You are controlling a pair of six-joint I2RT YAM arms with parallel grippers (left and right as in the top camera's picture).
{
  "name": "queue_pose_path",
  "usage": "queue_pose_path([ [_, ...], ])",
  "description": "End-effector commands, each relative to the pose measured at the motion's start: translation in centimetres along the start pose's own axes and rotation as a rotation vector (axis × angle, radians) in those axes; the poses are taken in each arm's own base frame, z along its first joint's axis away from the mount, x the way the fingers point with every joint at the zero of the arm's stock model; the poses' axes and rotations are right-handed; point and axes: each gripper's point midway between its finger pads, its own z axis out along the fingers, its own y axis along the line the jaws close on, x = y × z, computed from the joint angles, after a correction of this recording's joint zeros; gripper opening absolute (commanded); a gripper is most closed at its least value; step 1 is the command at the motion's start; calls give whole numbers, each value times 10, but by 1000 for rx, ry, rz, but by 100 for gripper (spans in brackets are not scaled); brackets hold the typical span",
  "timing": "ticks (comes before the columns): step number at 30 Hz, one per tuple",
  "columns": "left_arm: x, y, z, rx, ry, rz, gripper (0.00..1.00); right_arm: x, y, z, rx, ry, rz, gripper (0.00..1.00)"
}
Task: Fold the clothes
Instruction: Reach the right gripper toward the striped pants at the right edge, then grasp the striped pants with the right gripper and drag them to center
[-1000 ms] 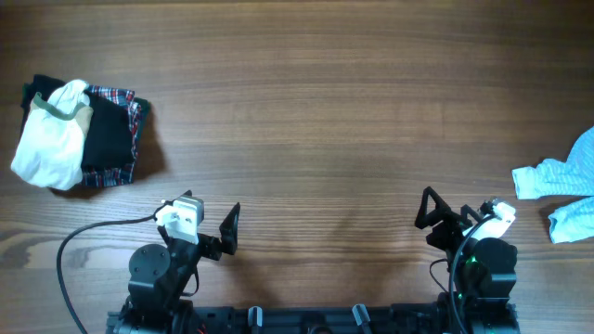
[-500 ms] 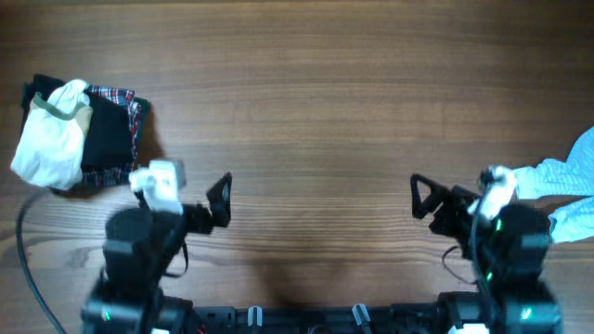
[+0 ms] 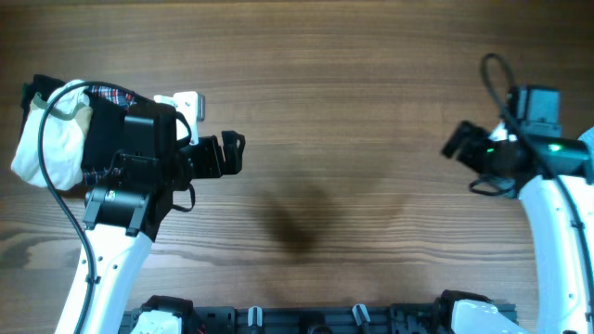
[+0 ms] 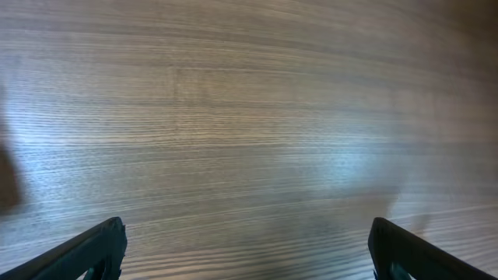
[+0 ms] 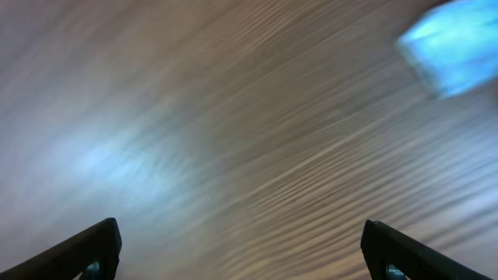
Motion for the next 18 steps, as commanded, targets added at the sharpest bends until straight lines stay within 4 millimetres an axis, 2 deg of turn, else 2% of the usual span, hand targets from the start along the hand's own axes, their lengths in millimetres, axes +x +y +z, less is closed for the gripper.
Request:
queue_pose_path([
  [1,-4,-10,-6,42,-12,-1,100,-36,-64,0,202,-83,213,99],
  [5,-4,-10,-6,44,-11,-2,100,-44,-122,35,300,-7,392,94],
  [7,-4,-10,-6,45,-10,-2,100,-44,-142,65,338,54,451,89],
  [10,-1,-14,-6,69,2,-6,100,-43,-150,91,370,81,510,87],
  [13,6,-21,-7,111,36,-11,100,-54,-159,113,403,43,544,83],
  [18,7,-21,-7,108,41,-12,100,-63,-164,129,420,10,553,76],
])
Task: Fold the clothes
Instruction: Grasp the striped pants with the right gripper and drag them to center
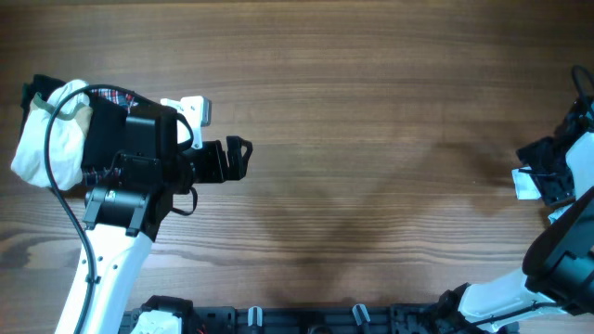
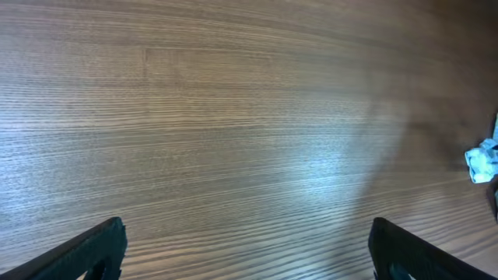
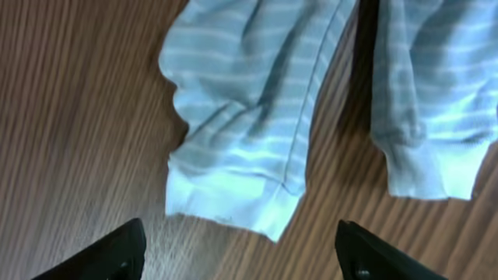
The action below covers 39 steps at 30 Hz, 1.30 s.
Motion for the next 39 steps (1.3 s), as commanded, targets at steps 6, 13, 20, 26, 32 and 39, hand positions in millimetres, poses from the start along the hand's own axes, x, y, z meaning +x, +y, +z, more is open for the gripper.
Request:
queue_pose_path([
  [6,-7,-10,-6,36,-24,4,100,0,-3,38,91,13,11,74],
  [13,-10,-11,-6,41,-38,9,100,30,35,37,-67,133,-62,5],
  [20,-22,-14,-7,55,-85,24,100,168,153,-14,-277,174,-608,4],
  [26,-22,-14,-7,55,-85,24,100,335,206,-72,-491,97,-1204,4],
  [32,-22,-14,-7,55,-85,24,100,393,188,-99,-387,-153,-1497,48],
  [39,-21,-14,-6,53,-80,23,100,339,193,-149,-504,-133,-1203,78],
])
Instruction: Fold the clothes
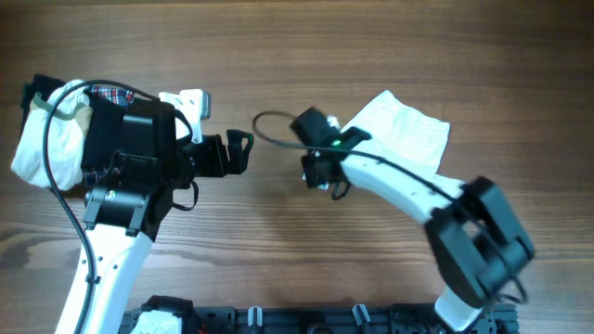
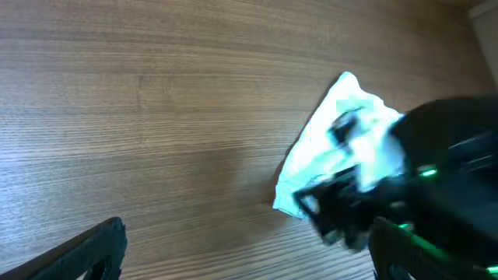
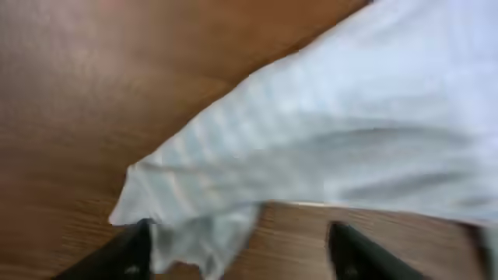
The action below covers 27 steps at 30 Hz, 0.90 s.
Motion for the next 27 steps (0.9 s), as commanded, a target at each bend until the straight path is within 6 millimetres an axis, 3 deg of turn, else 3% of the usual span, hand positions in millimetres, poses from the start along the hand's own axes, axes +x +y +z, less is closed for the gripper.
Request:
queue_pose_path([
  [1,-6,-8,-5,26,-22,3,100,-40,-35,-47,-65,-136,211,77],
  [3,-7,-8,-5,26,-22,3,100,-51,-52,-51,-135,-144,292,74],
  [6,-7,-8,-5,27,-25,4,100,-64,-96,-36,-134,-147,510,72],
  [9,-7,-8,-5,27,-25,4,100,-71,-133,5,-128,-122,711,79],
  [11,-7,-8,-5,27,-25,4,100,-71,-142,27,-126,-106,780,78],
  [13,-7,-8,-5,27,-24,4,100,-85,-131,42,-214,-122,782,75],
  [14,-7,-8,-5,27,-24,4,100,-92,-125,50,-255,-133,782,68],
  [16,-7,-8,-5,27,-23,3,100,-87,-122,71,-260,-97,887,56],
  [18,-6,-8,-5,29,-18,3,100,-82,-116,89,-275,-66,918,28],
  [19,-5,-9,-5,30,-15,3,100,-80,-114,95,-276,-53,928,24],
  [21,-4,-10,-4,33,-13,8,100,-74,-105,112,-282,-25,944,4],
  [25,-4,-11,-4,35,-13,9,100,-88,-65,113,-381,-56,857,4],
  [27,-6,-12,-4,38,-20,12,100,-102,-25,103,-453,-112,739,4],
])
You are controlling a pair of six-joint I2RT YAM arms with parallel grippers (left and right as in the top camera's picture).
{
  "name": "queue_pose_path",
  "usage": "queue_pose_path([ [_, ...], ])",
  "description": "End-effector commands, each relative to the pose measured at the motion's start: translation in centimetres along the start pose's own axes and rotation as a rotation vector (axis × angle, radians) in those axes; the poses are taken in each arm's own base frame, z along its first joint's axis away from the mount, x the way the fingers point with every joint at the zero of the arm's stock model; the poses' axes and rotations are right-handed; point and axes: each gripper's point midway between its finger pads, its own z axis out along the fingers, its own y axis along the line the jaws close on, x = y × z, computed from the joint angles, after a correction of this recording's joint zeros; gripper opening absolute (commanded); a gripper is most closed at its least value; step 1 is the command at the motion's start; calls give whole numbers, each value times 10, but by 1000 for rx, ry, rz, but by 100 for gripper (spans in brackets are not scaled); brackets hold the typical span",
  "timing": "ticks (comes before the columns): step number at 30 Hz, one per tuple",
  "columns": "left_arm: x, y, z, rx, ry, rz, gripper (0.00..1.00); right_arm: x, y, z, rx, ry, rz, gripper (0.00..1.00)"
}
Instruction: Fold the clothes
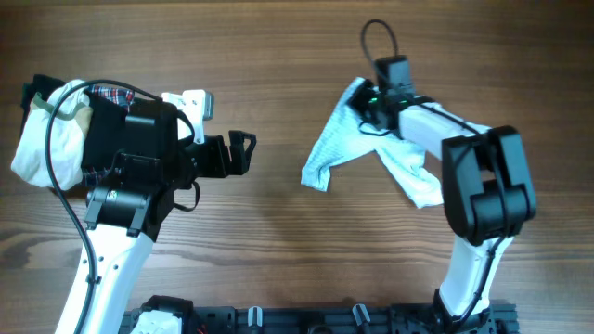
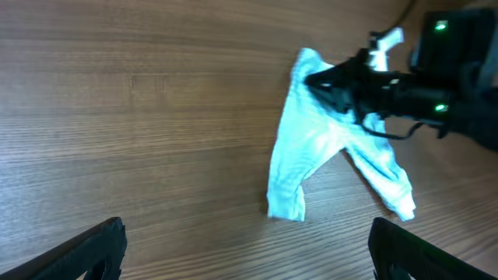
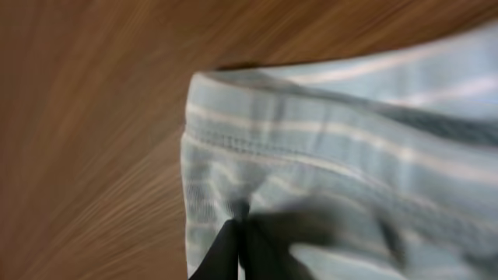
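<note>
Light blue striped pants lie on the wood table right of centre. One leg reaches toward the front left, the other toward the front right. My right gripper is at their far end, shut on the waistband; its closed fingers pinch the fabric. The pants and the right gripper also show in the left wrist view. My left gripper hovers open at the left, well apart from the pants, its fingertips holding nothing.
A bundle of white cloth with a plaid garment sits at the far left edge, partly under the left arm. Bare wood table lies between the two arms. The arm bases stand along the front edge.
My right gripper was near the table's middle with the pants trailing to the back right. It is now farther back and right, and the pants lie with both legs pointing toward the front. The left arm has not moved.
First the table was bare, with my right arm at the right edge. Then the open right gripper was over the pants' leg cuffs beyond the right side. Later the pants were at mid-table with the gripper. Now they lie spread right of centre, held by the waistband.
</note>
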Motion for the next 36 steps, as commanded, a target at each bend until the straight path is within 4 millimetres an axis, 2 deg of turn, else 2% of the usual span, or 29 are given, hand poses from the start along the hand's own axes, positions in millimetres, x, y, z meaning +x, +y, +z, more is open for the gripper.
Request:
queue_pose_path([
  [1,-9,-8,-5,25,-31,6,100,79,22,27,-51,149,-141,4],
  [5,-9,-8,-5,25,-31,6,100,136,70,26,-177,212,-316,4],
  [8,-9,-8,-5,25,-32,7,100,188,102,15,-327,320,-484,4],
  [9,-9,-8,-5,25,-32,7,100,197,108,11,-361,343,-525,4],
  [10,-9,-8,-5,24,-32,7,100,203,115,5,-396,361,-559,4],
  [11,-9,-8,-5,24,-32,7,100,199,119,-1,-410,362,-558,11],
  [12,-9,-6,-5,14,-35,7,100,186,121,-10,-407,346,-545,32],
  [14,-11,1,-5,-25,-46,6,100,161,119,-26,-383,319,-523,45],
  [15,-12,3,-4,-39,-48,6,100,137,114,-40,-360,287,-522,50],
  [17,-12,5,1,-41,-37,3,100,92,97,-64,-273,214,-463,55],
  [19,-11,11,17,-53,-8,-4,96,49,73,-91,-177,141,-393,54],
  [21,-11,18,39,-60,19,-13,85,32,57,-107,-143,129,-387,50],
  [22,-11,23,54,-64,34,-17,77,29,45,-111,-107,140,-375,40],
  [23,-11,30,73,-69,50,-22,64,30,25,-112,-32,160,-361,29],
  [25,-4,41,105,-79,91,-33,44,31,-19,-112,156,171,-332,22],
  [27,11,54,143,-74,150,-51,26,37,-45,-109,250,184,-328,16],
  [28,18,57,156,-59,173,-58,20,38,-50,-109,264,185,-327,13],
  [32,33,65,206,-16,188,-51,15,51,-74,-107,327,207,-295,4],
  [36,48,58,226,-10,210,-19,13,63,-89,-104,348,232,-290,4],
])
